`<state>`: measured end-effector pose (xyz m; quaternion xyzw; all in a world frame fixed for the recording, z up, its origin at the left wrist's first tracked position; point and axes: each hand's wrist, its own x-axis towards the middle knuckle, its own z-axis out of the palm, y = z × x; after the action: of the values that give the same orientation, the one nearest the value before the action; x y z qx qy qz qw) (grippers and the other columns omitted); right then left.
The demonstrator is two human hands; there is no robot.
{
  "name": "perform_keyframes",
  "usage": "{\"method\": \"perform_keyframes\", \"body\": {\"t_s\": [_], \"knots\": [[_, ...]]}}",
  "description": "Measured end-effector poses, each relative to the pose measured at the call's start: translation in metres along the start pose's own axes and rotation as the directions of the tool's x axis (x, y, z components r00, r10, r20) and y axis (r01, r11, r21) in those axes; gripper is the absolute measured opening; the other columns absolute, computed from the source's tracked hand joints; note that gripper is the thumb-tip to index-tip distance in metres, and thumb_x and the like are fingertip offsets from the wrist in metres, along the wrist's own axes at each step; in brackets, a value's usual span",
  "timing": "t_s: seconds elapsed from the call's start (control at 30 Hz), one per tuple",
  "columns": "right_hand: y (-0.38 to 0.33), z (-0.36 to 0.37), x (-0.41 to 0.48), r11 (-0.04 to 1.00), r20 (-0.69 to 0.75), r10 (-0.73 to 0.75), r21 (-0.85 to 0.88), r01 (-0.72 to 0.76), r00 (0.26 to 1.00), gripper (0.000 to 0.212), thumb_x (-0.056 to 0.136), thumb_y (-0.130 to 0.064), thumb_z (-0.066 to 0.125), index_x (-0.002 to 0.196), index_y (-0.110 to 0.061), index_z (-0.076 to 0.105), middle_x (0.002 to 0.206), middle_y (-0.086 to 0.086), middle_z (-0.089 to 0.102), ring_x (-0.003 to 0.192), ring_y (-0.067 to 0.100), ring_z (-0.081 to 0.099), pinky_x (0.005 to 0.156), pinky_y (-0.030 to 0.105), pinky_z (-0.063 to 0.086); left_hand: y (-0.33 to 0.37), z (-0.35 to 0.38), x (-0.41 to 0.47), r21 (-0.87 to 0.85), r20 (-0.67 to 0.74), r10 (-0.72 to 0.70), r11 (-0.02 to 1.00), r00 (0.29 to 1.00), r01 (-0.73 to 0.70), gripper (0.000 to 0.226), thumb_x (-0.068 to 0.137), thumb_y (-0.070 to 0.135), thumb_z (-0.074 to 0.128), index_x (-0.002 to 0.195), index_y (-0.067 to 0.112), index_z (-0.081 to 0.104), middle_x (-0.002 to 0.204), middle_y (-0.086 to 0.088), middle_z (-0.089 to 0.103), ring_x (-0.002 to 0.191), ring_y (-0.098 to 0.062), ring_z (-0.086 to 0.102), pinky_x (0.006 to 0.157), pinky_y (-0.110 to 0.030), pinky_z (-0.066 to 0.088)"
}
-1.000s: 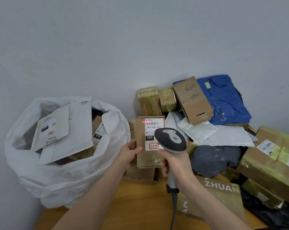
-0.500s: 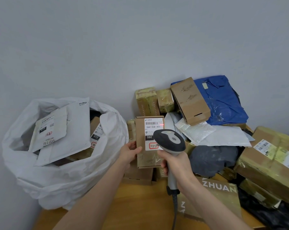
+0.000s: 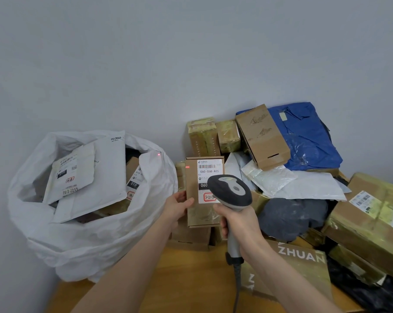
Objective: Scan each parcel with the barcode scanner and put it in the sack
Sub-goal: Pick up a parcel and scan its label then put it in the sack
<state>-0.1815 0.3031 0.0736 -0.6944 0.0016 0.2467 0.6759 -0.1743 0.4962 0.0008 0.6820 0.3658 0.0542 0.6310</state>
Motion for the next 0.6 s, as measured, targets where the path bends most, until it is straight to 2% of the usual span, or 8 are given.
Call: {"method": "perform_keyframes", "body": {"t_s": [0.13, 0.23, 0.3, 0.37, 0.47, 0.6], "knots": [[-0.005, 0.003, 0.001, 0.999, 0.031, -0.034, 0.033, 0.033, 0.999, 0.018, 0.086, -0.018, 0.07, 0.077, -0.003, 0.065, 0.051, 0.004, 0.058, 0.042, 0.013, 0.051, 0.048, 0.027, 0.046, 0.003, -0.003, -0.004, -0.007, 0.001, 0.006, 1.0, 1.0, -0.006, 0.053, 0.09, 0.013, 0.065, 0.139, 0.008, 0.046, 0.13, -0.007, 0.06, 0.119, -0.026, 0.057, 0.101, -0.043, 0.048], [-0.023, 0.012, 0.01, 0.993, 0.071, -0.062, 0.102, 0.055, 0.996, 0.015, 0.086, -0.02, 0.071, 0.089, -0.005, 0.068, 0.056, 0.006, 0.063, 0.047, 0.015, 0.053, 0.05, 0.028, 0.046, 0.02, -0.014, -0.008, -0.015, 0.053, 0.049, 0.999, 0.997, -0.048, 0.049, 0.091, 0.017, 0.065, 0.136, 0.007, 0.049, 0.123, -0.006, 0.064, 0.108, -0.02, 0.062, 0.086, -0.033, 0.053], [-0.042, 0.025, 0.021, 0.988, 0.08, -0.089, 0.131, 0.078, 0.993, 0.016, 0.085, -0.021, 0.072, 0.09, -0.006, 0.068, 0.056, 0.006, 0.063, 0.046, 0.015, 0.053, 0.048, 0.027, 0.046, 0.042, -0.033, -0.008, -0.028, 0.043, 0.118, 0.993, 0.992, -0.117, 0.039, 0.092, 0.019, 0.064, 0.128, 0.007, 0.055, 0.115, -0.004, 0.068, 0.099, -0.017, 0.066, 0.084, -0.034, 0.055], [-0.062, 0.047, 0.033, 0.981, 0.117, -0.12, 0.167, 0.099, 0.986, 0.015, 0.084, -0.021, 0.073, 0.087, -0.007, 0.068, 0.053, 0.006, 0.062, 0.043, 0.013, 0.052, 0.043, 0.025, 0.045, 0.069, -0.064, -0.007, -0.078, -0.02, 0.188, 0.979, 0.982, -0.189, 0.029, 0.094, 0.017, 0.061, 0.121, 0.008, 0.059, 0.108, -0.003, 0.07, 0.088, -0.013, 0.067, 0.074, -0.03, 0.057], [-0.087, 0.092, 0.049, 0.976, 0.193, -0.155, 0.183, 0.12, 0.969, 0.01, 0.086, -0.019, 0.071, 0.086, -0.01, 0.066, 0.049, 0.002, 0.061, 0.04, 0.01, 0.053, 0.04, 0.022, 0.045, 0.107, -0.127, -0.005, -0.107, -0.194, 0.22, 0.964, 0.956, -0.244, 0.031, 0.094, 0.019, 0.061, 0.124, 0.014, 0.056, 0.095, 0.001, 0.068, 0.075, -0.011, 0.066, 0.053, -0.022, 0.052], [-0.107, 0.161, 0.062, 0.981, 0.284, -0.124, 0.177, 0.075, 0.951, 0.009, 0.086, -0.016, 0.07, 0.084, -0.01, 0.064, 0.047, 0.001, 0.061, 0.038, 0.01, 0.052, 0.041, 0.021, 0.045, 0.116, -0.221, 0.002, -0.12, -0.385, 0.134, 0.974, 0.913, -0.193, 0.03, 0.095, 0.024, 0.061, 0.123, 0.014, 0.059, 0.091, 0.001, 0.067, 0.075, -0.015, 0.062, 0.056, -0.027, 0.047]]}}
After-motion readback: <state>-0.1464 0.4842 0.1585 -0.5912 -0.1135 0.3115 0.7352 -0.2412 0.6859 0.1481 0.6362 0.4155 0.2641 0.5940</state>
